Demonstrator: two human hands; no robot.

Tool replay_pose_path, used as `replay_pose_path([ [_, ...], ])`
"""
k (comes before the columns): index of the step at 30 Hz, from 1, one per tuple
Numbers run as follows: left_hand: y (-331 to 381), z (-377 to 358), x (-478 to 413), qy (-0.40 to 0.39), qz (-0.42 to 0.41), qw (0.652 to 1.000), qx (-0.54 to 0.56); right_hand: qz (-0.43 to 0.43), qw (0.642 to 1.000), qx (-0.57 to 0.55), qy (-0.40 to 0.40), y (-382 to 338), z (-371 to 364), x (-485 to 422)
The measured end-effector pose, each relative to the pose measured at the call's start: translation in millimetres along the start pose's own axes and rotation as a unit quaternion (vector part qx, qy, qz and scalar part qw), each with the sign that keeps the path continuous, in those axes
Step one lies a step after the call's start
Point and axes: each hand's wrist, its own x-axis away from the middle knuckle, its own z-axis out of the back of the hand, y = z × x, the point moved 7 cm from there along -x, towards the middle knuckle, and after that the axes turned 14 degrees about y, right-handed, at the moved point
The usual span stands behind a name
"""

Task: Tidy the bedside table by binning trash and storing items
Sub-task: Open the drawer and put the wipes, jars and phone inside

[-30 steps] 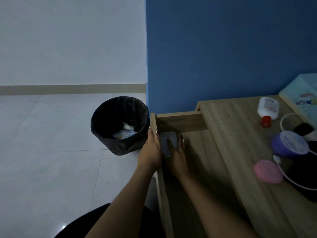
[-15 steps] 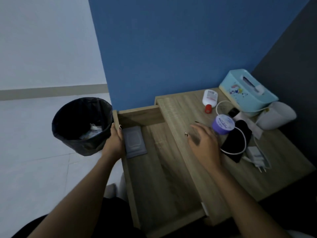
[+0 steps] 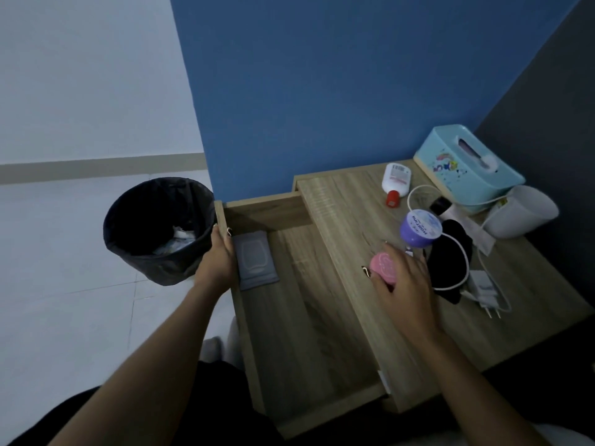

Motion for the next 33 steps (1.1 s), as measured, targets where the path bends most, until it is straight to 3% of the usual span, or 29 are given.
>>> replay_pose_path([
  [5, 2.8, 3.6, 3.2, 0.009, 0.002, 1.000, 0.003, -0.002, 0.997, -0.076, 0.002, -57.5, -17.8, -17.8],
  [12, 0.0, -3.1, 0.3, 0.006, -0.005, 1.000, -0.003, 0.089, 0.987, -0.131, -0.014, -127.9, -109.6, -35.8],
  [19, -9.2, -5.6, -5.0, 0.007, -0.004, 1.000, 0.021, -0.017, 0.991, -0.060, -0.122, -99.3, -212.3, -25.2],
  [26, -8.3, -5.9, -8.1, 0.000, -0.025, 0.999, 0.028, -0.045, 0.990, -0.048, -0.126, -87.8, -256.5, -29.7],
  [33, -7.1, -2.4, -6.2, 0.006, -0.027, 0.999, 0.031, 0.025, 0.992, -0.010, -0.123, -87.9, -282.7, -18.2],
])
